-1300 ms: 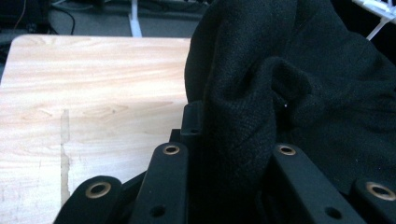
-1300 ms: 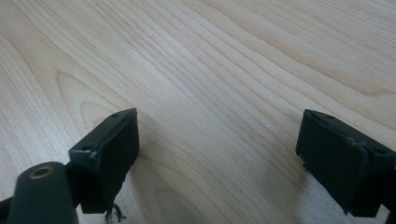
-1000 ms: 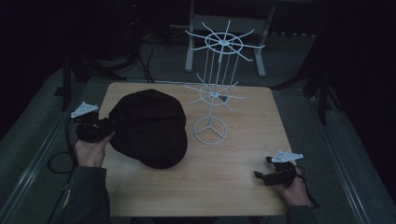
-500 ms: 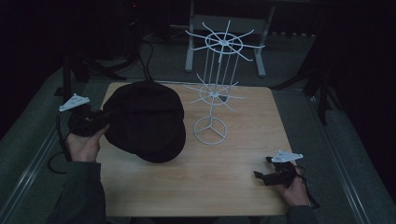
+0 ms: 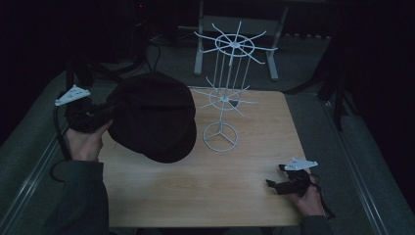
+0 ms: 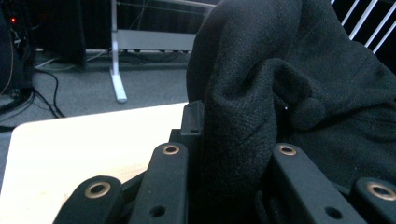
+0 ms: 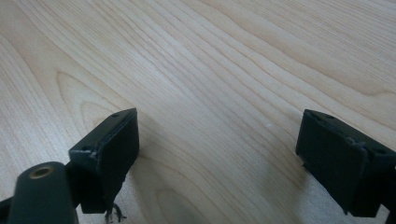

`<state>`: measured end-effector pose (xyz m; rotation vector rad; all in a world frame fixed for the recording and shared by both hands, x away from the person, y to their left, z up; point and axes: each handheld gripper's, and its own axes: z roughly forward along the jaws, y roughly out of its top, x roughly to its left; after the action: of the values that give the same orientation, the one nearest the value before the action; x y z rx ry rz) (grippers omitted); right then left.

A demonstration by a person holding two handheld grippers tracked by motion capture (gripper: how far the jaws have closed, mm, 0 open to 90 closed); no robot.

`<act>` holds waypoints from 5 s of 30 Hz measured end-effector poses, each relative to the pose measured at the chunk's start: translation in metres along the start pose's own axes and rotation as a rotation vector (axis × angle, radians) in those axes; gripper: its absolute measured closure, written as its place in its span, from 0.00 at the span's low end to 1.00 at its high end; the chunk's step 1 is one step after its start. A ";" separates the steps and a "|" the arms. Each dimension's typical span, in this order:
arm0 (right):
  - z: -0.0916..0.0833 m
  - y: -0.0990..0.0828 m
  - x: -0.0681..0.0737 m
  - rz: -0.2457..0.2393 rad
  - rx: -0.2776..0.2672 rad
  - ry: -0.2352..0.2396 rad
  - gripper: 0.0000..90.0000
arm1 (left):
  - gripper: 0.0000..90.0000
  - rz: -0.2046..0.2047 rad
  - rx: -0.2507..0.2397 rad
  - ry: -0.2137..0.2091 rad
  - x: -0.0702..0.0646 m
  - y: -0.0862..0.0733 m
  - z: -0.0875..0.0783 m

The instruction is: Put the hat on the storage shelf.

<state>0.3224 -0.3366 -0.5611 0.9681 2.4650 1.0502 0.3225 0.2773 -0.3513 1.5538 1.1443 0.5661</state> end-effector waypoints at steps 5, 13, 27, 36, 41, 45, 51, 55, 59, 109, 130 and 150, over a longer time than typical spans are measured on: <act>0.000 0.000 0.000 0.000 0.000 0.000 0.15 | 0.86 0.008 -0.016 -0.017 -0.002 0.007 0.000; 0.000 0.000 0.000 0.000 0.001 0.000 0.15 | 0.86 0.022 -0.048 -0.050 -0.006 0.017 -0.001; 0.000 0.000 0.000 0.000 0.001 0.000 0.15 | 0.85 0.035 -0.093 -0.093 -0.010 0.029 -0.001; 0.000 0.000 0.000 0.001 0.001 0.000 0.15 | 0.85 0.054 -0.119 -0.125 -0.015 0.037 -0.005; 0.000 0.000 0.000 0.001 0.001 -0.001 0.15 | 0.85 0.053 -0.127 -0.140 -0.016 0.041 -0.005; 0.000 0.000 0.000 0.001 0.001 -0.001 0.15 | 0.85 0.058 -0.132 -0.145 -0.018 0.043 -0.006; 0.000 0.000 0.000 0.002 0.001 0.000 0.15 | 0.85 0.063 -0.143 -0.158 -0.019 0.047 -0.008; 0.000 0.000 0.000 0.001 0.001 -0.001 0.15 | 0.85 0.065 -0.148 -0.162 -0.019 0.049 -0.009; 0.000 0.000 0.000 0.001 0.001 -0.001 0.15 | 0.85 0.062 -0.153 -0.167 -0.019 0.051 -0.009; 0.000 0.000 0.000 0.001 0.001 -0.001 0.15 | 0.84 0.076 -0.222 -0.289 -0.040 0.078 -0.003; 0.000 0.000 0.000 0.001 0.003 0.000 0.15 | 0.84 0.053 -0.245 -0.293 -0.044 0.091 0.010; 0.000 0.000 0.000 0.002 0.003 0.000 0.15 | 0.84 0.003 -0.268 -0.282 -0.042 0.106 0.026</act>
<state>0.3223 -0.3368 -0.5609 0.9712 2.4672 1.0473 0.3653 0.2317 -0.2527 1.3536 0.8164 0.4641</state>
